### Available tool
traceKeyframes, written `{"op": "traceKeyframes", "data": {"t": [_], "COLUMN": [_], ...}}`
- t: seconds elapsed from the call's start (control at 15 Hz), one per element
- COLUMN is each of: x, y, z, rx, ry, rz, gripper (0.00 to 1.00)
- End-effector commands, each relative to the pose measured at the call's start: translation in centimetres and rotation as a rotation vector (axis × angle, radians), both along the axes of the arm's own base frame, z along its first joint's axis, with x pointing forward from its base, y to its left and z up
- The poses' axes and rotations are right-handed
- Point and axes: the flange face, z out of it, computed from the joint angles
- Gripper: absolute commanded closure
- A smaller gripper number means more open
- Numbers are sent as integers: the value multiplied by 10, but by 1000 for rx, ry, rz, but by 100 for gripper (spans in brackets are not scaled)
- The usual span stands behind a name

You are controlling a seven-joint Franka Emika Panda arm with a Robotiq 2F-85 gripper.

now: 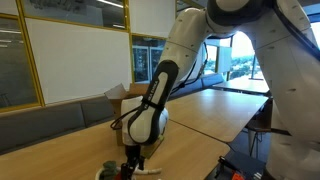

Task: Pick up the toy and rope from the table and put them in the box.

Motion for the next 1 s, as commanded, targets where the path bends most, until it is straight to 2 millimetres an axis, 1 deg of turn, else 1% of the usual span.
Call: {"op": "traceKeyframes", "data": {"t": [0.0,0.27,0.6,0.93], "x": [8,13,26,36], "y": [23,34,42,43], "z": [1,-9,-24,-30], "rx": [11,20,30,27], "ry": [6,13,3,-7], "rz": [2,21,35,41], "gripper": [0,0,0,0]}}
